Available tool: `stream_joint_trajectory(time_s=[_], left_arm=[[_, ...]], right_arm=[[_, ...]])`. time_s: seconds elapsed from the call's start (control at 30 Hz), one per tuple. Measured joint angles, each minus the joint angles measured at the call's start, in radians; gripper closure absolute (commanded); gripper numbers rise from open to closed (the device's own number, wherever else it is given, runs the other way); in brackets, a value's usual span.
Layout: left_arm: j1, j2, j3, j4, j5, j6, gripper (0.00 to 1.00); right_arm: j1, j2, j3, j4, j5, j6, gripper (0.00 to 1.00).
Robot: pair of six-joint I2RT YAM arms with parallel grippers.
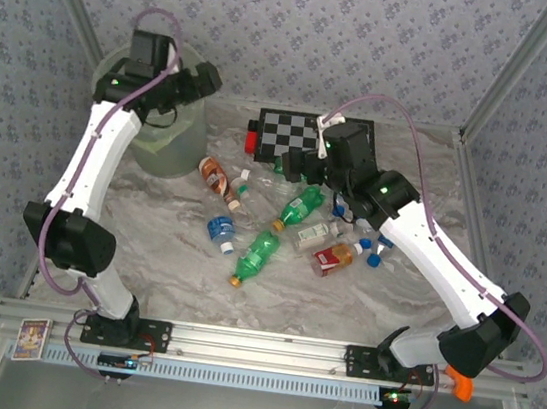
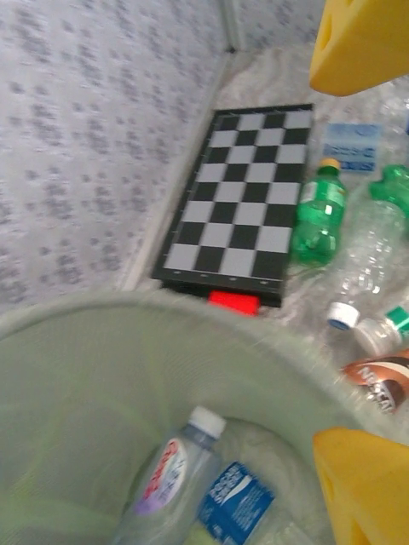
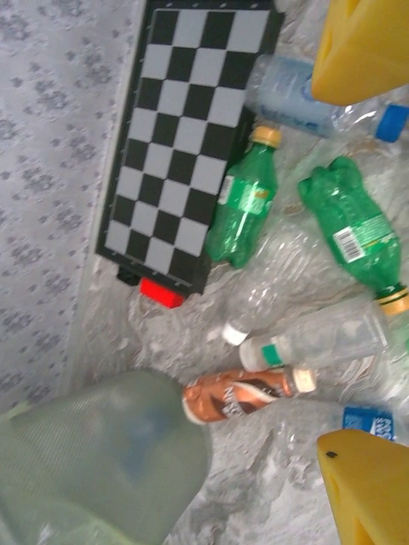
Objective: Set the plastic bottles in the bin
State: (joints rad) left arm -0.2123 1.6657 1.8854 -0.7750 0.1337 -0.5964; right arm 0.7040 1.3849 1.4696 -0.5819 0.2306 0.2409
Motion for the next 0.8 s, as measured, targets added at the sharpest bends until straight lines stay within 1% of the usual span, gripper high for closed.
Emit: stream_joint_trajectory(time_s=[0.1, 0.2, 0.3, 0.37, 0.43, 0.57, 0.73, 0.8], left_arm=[[-0.073, -0.01, -0.049, -0.016, -0.036, 0.028, 0.0], [-0.145, -0.031, -0.12, -0.016, -0.085, 0.028, 0.0], [-0.207, -0.06, -0.224, -0.007, -0.124, 0.004, 0.0], [-0.233, -0.069, -0.288, 0.0, -0.143, -0.021, 0.0], [-0.245, -0.069, -0.347, 0.003, -0.167, -0.055, 0.01], [-0.244, -0.067, -0.431, -0.014, -0.242, -0.128, 0.09], [-0.239, -0.036, -0.471, -0.008, -0.338, -0.23, 0.16], [-0.239, -0.006, -0.472, -0.001, -0.356, -0.265, 0.19]], right_arm=[[-0.016, -0.018, -0.035, -0.031, 0.002, 0.01, 0.01], [-0.033, -0.035, -0.064, -0.056, 0.002, 0.023, 0.01], [-0.046, -0.044, -0.075, -0.075, 0.002, 0.037, 0.01], [-0.05, -0.049, -0.079, -0.079, 0.003, 0.045, 0.01], [-0.05, -0.05, -0.08, -0.077, 0.009, 0.052, 0.01], [-0.05, -0.05, -0.087, -0.071, 0.01, 0.059, 0.0], [-0.044, -0.05, -0.095, -0.057, 0.01, 0.059, 0.01], [-0.037, -0.05, -0.095, -0.05, 0.01, 0.059, 0.01]])
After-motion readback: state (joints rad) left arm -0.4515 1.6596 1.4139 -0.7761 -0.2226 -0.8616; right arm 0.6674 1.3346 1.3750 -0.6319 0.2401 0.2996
